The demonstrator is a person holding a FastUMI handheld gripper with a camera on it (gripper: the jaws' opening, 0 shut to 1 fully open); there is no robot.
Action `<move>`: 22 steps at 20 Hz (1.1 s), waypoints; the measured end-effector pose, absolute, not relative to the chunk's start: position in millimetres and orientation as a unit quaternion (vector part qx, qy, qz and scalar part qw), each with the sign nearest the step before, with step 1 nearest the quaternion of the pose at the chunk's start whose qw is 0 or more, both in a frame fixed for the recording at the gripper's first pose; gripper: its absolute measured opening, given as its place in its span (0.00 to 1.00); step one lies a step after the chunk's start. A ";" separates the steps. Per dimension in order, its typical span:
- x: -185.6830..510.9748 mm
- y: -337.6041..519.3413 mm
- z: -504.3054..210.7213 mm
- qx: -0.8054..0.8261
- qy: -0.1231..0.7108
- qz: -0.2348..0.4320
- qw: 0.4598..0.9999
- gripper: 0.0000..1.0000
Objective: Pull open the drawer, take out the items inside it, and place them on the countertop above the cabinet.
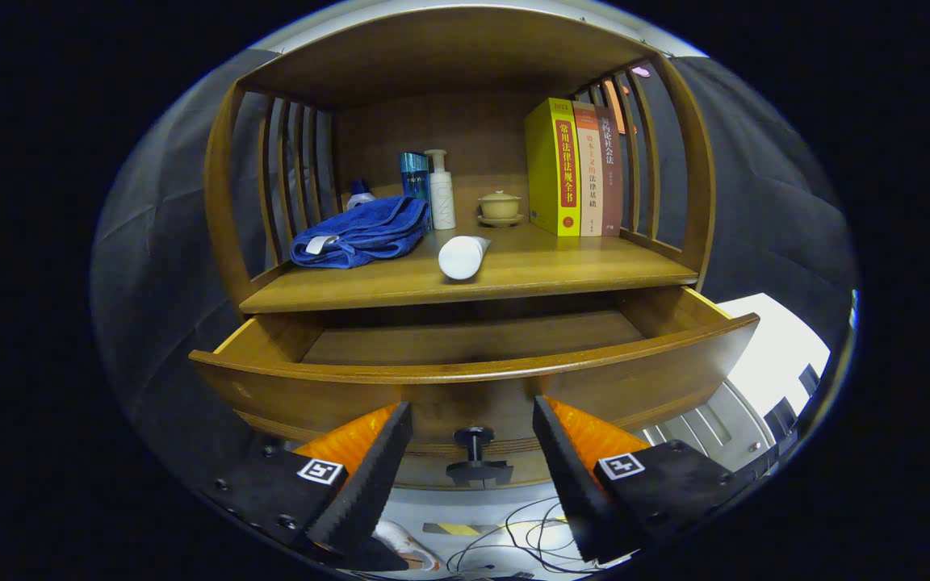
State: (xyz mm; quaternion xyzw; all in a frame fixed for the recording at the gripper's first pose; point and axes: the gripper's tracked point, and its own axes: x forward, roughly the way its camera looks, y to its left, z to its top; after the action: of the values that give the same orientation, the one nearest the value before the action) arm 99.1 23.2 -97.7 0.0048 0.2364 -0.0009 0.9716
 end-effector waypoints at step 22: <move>174.6 27.3 -95.5 0.020 0.197 0.000 0.980 0.99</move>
State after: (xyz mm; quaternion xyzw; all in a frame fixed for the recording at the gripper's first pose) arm 174.6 27.3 -95.5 0.0197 0.1971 -0.0002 0.9802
